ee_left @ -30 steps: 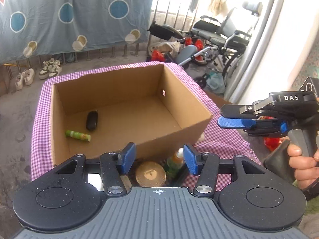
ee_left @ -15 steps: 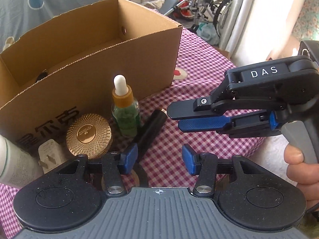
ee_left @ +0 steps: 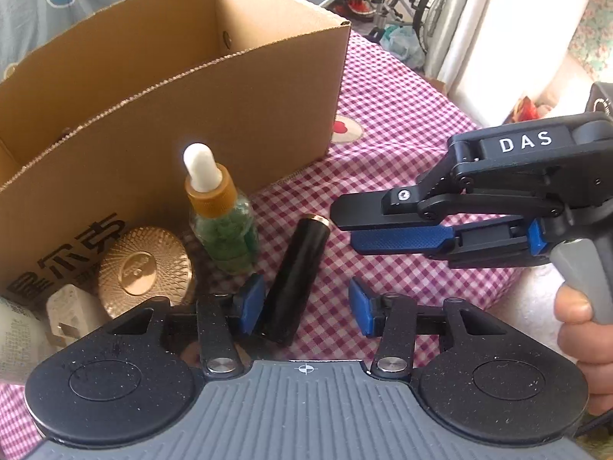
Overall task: Organize rigid objects
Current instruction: 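Move the right tool to the black cylinder and grasp it, then carry the black cylinder into the box and open the right gripper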
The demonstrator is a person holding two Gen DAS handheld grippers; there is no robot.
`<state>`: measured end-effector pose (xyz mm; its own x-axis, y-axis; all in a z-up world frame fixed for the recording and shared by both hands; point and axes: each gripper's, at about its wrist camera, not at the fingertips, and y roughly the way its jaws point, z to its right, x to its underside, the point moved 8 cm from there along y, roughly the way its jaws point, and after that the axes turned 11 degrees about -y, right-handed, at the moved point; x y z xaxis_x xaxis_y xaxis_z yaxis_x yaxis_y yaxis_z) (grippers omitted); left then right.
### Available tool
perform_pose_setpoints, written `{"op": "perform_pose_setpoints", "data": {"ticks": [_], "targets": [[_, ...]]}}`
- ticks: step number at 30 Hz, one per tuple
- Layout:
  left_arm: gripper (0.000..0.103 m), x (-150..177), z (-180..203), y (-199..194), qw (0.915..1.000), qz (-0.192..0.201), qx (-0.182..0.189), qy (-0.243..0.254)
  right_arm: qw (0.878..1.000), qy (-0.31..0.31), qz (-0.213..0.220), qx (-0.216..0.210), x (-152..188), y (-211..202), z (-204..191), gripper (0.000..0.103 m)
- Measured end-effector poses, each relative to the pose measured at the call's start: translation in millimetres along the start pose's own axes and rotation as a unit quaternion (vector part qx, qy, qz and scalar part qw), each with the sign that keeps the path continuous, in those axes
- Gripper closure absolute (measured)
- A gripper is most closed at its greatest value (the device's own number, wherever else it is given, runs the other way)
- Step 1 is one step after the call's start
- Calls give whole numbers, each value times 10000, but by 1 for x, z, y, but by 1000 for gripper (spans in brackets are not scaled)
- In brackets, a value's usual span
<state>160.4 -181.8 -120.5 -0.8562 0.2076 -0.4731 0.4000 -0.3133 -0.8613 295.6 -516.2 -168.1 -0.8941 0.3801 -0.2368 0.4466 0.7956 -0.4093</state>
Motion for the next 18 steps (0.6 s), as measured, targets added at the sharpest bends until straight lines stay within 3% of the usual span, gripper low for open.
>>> {"op": "perform_pose_setpoints", "data": {"ticks": [3, 18], "targets": [[59, 3, 6, 2, 9988, -185, 397, -195, 9999, -57, -43, 95, 2, -1, 4, 74], [62, 2, 11, -3, 9979, 97, 622, -167, 9899, -1175, -74, 795, 18, 10, -20, 78]]}}
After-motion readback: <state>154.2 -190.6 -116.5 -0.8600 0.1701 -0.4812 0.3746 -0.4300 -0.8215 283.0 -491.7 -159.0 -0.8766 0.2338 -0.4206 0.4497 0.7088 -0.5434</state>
